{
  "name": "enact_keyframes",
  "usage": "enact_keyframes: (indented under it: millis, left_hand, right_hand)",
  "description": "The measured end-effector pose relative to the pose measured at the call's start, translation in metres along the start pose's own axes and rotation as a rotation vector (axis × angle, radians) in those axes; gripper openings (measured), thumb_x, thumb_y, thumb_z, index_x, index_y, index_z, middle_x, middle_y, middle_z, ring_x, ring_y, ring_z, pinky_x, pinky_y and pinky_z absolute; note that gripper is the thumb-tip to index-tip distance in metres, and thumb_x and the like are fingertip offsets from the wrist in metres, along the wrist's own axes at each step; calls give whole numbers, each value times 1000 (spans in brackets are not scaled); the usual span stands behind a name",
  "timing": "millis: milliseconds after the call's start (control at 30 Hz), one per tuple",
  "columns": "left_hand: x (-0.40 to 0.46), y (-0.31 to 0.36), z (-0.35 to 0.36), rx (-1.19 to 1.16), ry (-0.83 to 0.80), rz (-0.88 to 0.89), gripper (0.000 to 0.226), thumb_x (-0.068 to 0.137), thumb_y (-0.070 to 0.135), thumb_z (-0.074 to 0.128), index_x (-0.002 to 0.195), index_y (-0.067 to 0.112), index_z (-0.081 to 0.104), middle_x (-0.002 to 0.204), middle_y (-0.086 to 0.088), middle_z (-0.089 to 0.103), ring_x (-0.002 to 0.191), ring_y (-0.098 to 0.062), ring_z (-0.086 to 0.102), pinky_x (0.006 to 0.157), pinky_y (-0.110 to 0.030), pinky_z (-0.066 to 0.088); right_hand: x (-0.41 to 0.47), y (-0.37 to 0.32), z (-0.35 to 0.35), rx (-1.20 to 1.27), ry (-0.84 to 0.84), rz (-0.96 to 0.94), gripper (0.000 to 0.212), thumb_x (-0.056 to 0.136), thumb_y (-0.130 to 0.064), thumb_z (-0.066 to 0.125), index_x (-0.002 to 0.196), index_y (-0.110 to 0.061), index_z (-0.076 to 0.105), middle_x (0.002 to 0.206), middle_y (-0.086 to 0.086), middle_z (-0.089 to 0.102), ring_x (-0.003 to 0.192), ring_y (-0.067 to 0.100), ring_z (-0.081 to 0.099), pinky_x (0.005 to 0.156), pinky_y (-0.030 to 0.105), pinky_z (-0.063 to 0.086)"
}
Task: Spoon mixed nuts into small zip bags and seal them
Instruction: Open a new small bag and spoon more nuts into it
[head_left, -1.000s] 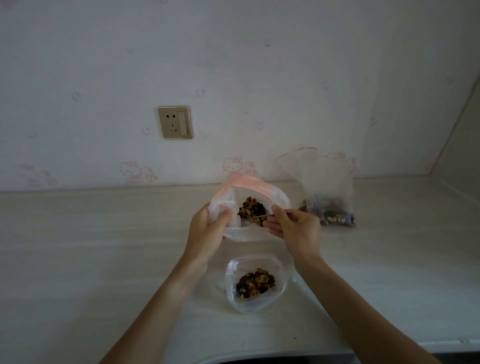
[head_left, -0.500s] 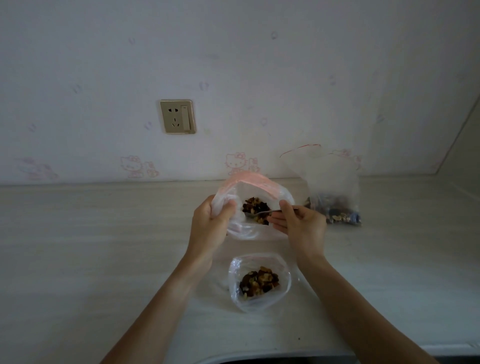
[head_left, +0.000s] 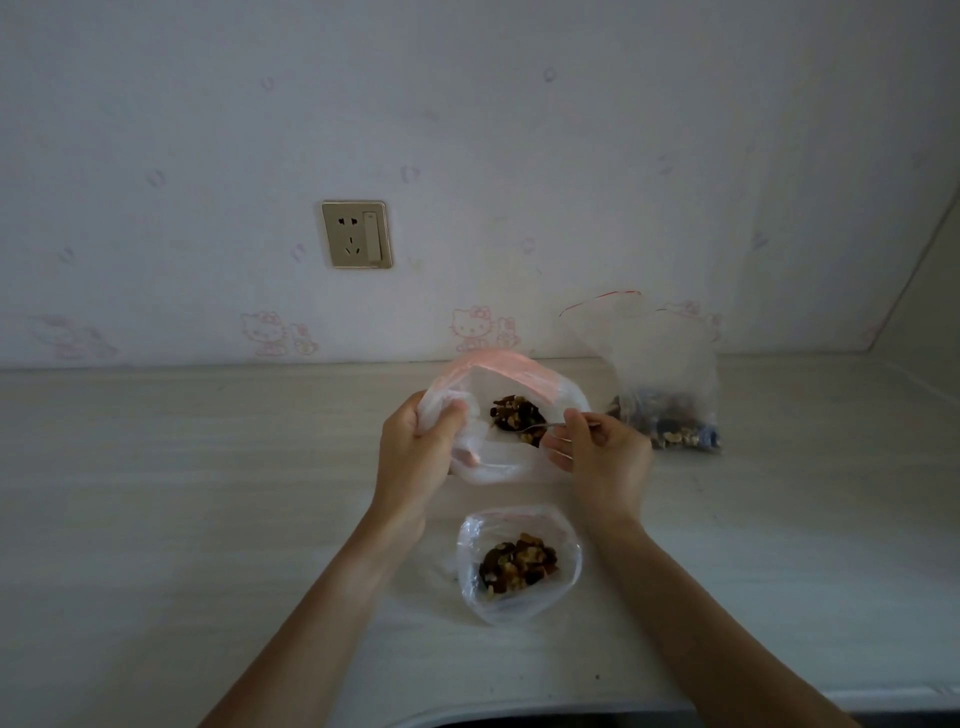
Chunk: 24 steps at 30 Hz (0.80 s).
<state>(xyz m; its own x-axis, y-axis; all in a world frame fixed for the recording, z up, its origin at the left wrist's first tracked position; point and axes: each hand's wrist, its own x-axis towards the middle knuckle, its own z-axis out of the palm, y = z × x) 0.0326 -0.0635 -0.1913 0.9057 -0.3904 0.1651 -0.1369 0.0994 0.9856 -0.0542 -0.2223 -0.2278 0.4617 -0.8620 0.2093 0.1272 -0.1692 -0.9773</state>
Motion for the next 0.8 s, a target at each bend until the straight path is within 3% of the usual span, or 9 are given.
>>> enact_keyframes:
  millis: [133, 333, 500, 800]
  left_hand:
    - [0, 0, 1, -6, -19, -14, 10, 100, 23, 65, 105, 19, 73, 84, 2, 76, 55, -17, 69, 55, -27, 58]
    - [2, -4, -2, 55, 11, 9, 9, 100, 23, 64, 103, 19, 72, 80, 2, 75, 55, -18, 70, 57, -34, 57]
    - [4, -8, -5, 77, 40, 13, 9, 99, 23, 64, 101, 18, 71, 80, -1, 75, 56, -18, 71, 58, -37, 58]
    - [4, -10, -5, 108, 16, 3, 9, 98, 25, 64, 98, 19, 70, 77, 2, 75, 56, -18, 71, 56, -32, 57]
  right_hand:
    - [0, -1, 4, -29, 1, 13, 20, 102, -23, 63, 84, -23, 72, 73, -1, 77, 65, 17, 77, 62, 42, 65]
    - [-1, -2, 8, -106, 29, -20, 23, 103, -28, 61, 93, -13, 74, 78, 0, 75, 59, 17, 75, 56, 45, 64]
    - [-1, 0, 7, -102, 40, -51, 19, 103, -30, 61, 91, -21, 73, 82, -3, 76, 58, 15, 75, 53, 43, 63]
    - [10, -2, 7, -42, -11, 173, 13, 98, -27, 69, 87, -23, 74, 82, -6, 78, 61, 16, 76, 61, 44, 64]
